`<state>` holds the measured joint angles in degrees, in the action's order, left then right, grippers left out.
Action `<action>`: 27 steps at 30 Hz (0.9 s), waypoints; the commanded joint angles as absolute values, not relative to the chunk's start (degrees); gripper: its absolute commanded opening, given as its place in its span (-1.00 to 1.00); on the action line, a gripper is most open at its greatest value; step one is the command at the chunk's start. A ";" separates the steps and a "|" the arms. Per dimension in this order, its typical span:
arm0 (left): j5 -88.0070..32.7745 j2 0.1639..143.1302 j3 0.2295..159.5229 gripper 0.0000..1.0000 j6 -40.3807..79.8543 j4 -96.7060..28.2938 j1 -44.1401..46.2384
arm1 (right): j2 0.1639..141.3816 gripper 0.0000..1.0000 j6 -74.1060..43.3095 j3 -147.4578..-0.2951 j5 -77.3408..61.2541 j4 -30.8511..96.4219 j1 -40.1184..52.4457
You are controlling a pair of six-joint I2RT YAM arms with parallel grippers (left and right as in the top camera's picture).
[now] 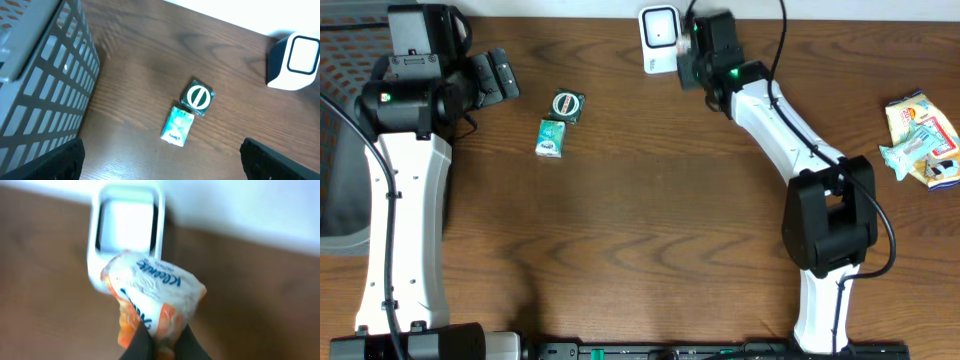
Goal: Scan the item barcode
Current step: 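Raise the orange pack up to the scanner face and hold it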
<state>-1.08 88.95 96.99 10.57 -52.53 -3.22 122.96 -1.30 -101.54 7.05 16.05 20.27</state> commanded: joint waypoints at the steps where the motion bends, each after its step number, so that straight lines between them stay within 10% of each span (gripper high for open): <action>1: -0.38 89.30 96.77 0.95 11.05 -52.69 -3.20 | 122.10 -0.98 8.86 -102.19 9.96 10.76 20.58; 18: -0.38 89.30 96.75 0.95 11.03 -52.69 -3.20 | 133.05 -0.98 69.38 -102.19 14.87 -10.13 24.34; 27: -0.38 89.30 96.75 0.95 11.05 -52.69 -3.20 | 135.79 -0.98 73.34 -102.21 14.94 -17.04 24.32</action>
